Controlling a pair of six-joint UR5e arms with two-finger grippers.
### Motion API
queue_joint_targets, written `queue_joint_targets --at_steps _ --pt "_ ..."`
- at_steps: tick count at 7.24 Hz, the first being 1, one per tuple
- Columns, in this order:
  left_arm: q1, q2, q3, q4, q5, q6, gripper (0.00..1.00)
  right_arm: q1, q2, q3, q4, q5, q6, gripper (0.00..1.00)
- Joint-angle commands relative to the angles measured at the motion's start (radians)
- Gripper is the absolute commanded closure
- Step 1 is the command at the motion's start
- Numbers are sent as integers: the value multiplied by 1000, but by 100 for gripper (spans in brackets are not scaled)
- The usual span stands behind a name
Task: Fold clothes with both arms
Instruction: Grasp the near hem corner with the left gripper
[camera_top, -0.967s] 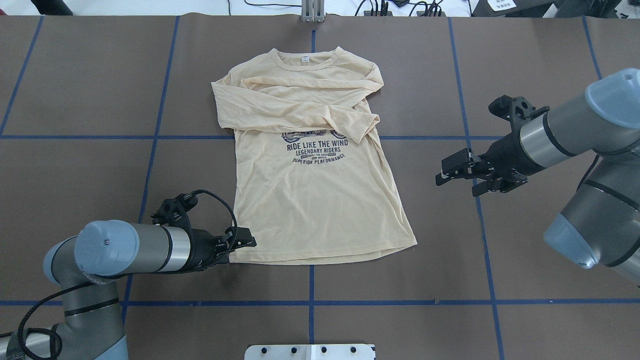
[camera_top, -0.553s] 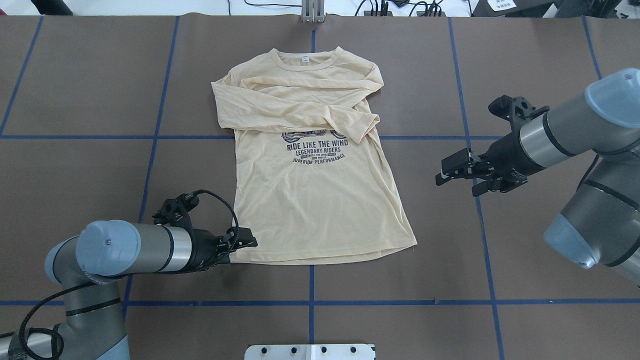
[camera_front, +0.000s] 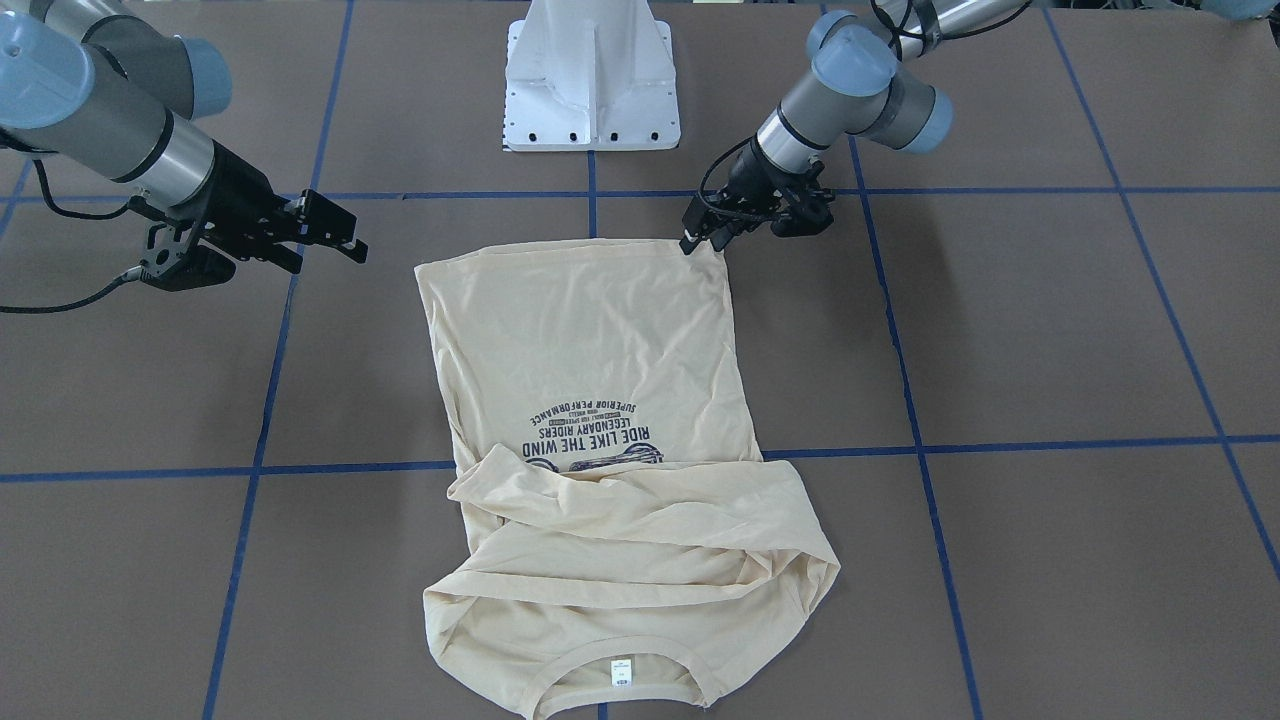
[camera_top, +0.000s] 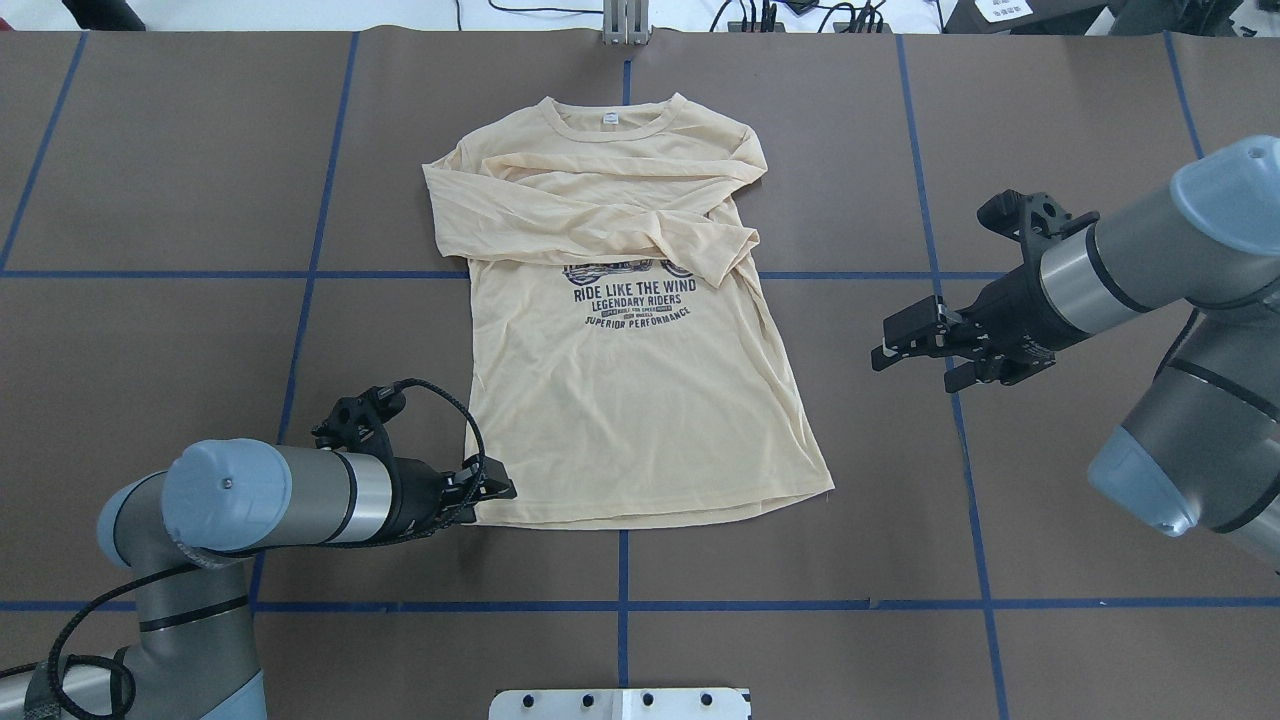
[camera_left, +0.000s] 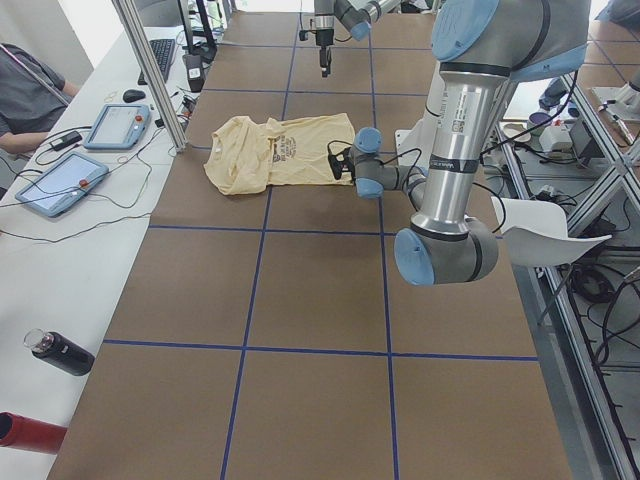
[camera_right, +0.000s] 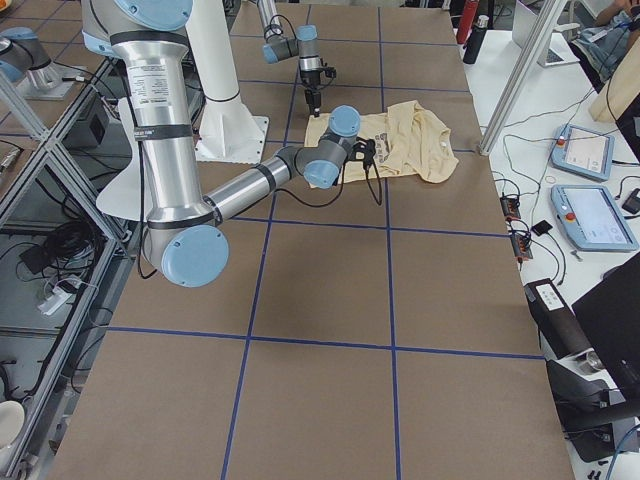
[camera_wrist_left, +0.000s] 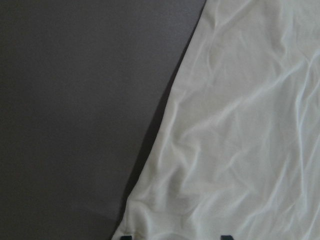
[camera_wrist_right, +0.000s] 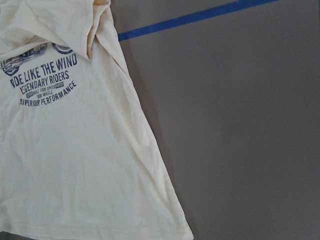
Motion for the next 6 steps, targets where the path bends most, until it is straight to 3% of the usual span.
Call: queue_joint_targets --at_steps 1,2,6 --pt "-3 10 -2 0 0 1 23 0 -1 1 0 0 0 0" --pt "-3 13 -2 0 0 3 17 0 -1 0 0 0 0 0" --pt "-4 14 -11 0 -1 3 16 -1 -1 0 0 0 0 0"
